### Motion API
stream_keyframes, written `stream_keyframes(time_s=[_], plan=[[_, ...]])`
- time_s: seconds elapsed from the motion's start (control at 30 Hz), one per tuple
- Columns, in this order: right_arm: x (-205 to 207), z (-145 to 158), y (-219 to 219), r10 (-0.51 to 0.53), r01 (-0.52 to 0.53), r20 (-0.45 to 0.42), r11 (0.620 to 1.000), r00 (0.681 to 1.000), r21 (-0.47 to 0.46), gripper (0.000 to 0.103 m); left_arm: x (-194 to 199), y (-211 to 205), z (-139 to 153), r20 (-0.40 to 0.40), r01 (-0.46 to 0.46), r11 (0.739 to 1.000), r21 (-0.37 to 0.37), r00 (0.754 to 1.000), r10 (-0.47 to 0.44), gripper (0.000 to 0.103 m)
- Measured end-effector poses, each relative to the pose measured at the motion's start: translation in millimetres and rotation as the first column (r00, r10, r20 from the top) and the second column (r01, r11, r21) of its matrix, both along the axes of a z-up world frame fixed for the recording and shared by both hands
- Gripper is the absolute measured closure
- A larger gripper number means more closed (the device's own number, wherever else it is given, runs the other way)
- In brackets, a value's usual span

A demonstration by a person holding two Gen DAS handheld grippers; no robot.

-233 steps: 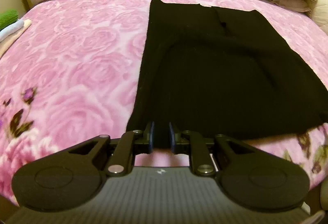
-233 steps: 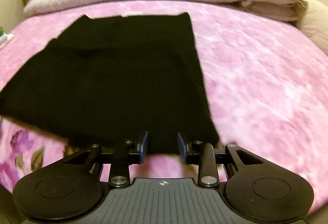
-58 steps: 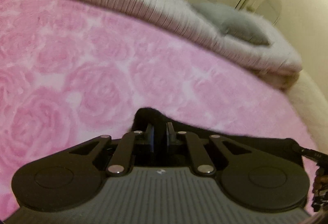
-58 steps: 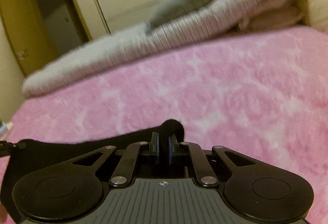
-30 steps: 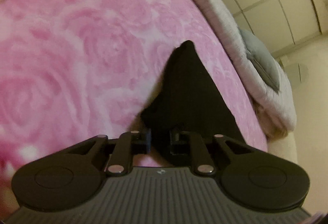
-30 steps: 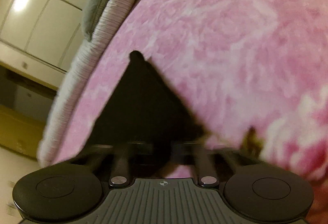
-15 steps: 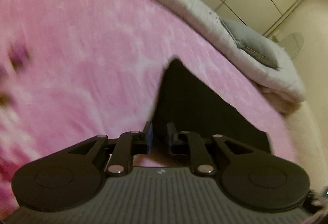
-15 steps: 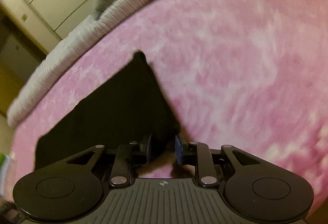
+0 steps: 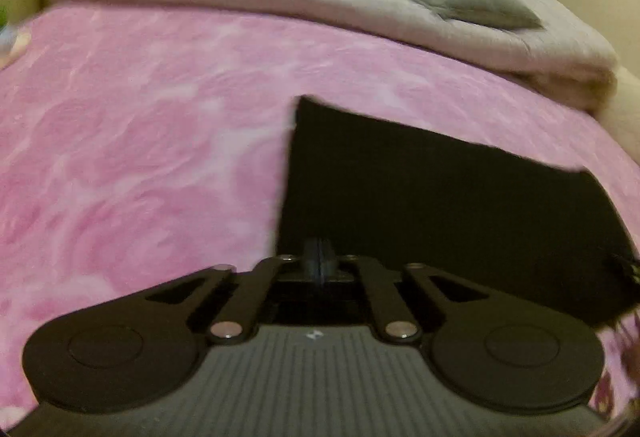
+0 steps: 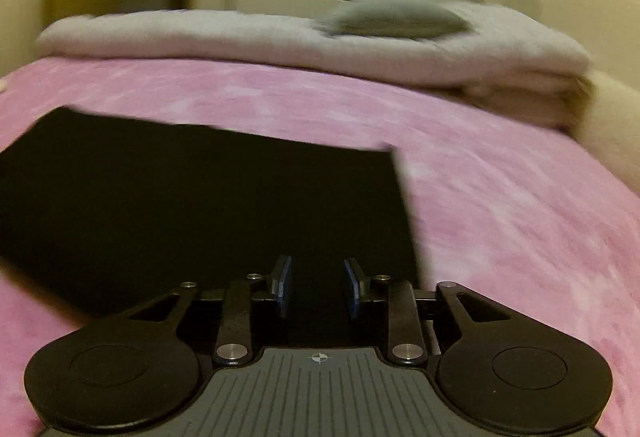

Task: Fold clothes
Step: 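Lay the folded garment down on the bed and open both grippers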

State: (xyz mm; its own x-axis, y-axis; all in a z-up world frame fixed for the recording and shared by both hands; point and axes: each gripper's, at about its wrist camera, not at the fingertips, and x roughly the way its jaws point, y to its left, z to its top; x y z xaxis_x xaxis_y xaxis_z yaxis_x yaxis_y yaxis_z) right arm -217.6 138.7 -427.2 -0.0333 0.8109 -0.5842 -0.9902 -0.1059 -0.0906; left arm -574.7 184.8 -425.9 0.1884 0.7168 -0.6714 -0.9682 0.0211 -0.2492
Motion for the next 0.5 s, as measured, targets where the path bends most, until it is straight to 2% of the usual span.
stream_keyframes(time_s=[0.03, 0.07, 0.1, 0.2, 0.27, 0.3, 0.37, 0.4, 0.43, 0.5], plan=[[13, 4, 0, -0.014, 0.013, -0.063, 1.0, 0.998, -0.016, 0.064, -11, -1, 1, 0.062, -0.016, 1.0, -0.017, 0.998, 0.017, 0.1], [22, 7, 1, -0.02, 0.016, -0.117, 0.999, 0.993, -0.035, 0.064, -16, -3, 4, 0.083, -0.027, 0.999, -0.026, 0.996, 0.029, 0.1], [23, 11, 1, -0.029, 0.024, -0.125, 0.999, 0.992, -0.047, 0.064, -14, -6, 8, 0.059, -0.024, 0.999, -0.021, 0.998, 0.025, 0.101], [7, 27, -7, -0.067, 0.065, -0.075, 0.997, 0.995, -0.033, 0.064, 2, -16, 25, 0.009, -0.007, 1.0, 0.018, 1.0, 0.007, 0.1], [-1, 39, -19, -0.033, 0.034, -0.097, 0.999, 0.995, 0.002, 0.064, 11, -23, 30, 0.018, 0.017, 0.999, 0.045, 1.0, -0.018, 0.099], [-2, 36, -18, -0.032, 0.03, -0.091, 0.999, 0.995, -0.02, 0.064, 15, -23, 27, 0.015, 0.023, 0.999, 0.031, 1.0, -0.024, 0.096], [-5, 30, -16, -0.029, 0.025, -0.076, 0.998, 0.997, -0.064, 0.064, 25, -22, 14, -0.065, -0.004, 0.999, -0.047, 0.998, 0.001, 0.097], [-3, 20, -13, -0.057, 0.051, -0.043, 0.992, 0.997, -0.114, 0.061, 28, -27, 11, -0.107, -0.014, 0.998, -0.06, 0.994, 0.007, 0.097], [3, 18, -15, -0.069, 0.06, -0.086, 0.993, 0.994, -0.103, 0.061, 31, -32, 15, -0.127, -0.019, 0.998, -0.063, 0.992, 0.011, 0.097], [9, 28, -18, -0.129, 0.112, -0.122, 0.984, 0.984, -0.14, 0.06, 37, -41, 21, -0.165, -0.031, 0.997, -0.069, 0.986, 0.019, 0.097]])
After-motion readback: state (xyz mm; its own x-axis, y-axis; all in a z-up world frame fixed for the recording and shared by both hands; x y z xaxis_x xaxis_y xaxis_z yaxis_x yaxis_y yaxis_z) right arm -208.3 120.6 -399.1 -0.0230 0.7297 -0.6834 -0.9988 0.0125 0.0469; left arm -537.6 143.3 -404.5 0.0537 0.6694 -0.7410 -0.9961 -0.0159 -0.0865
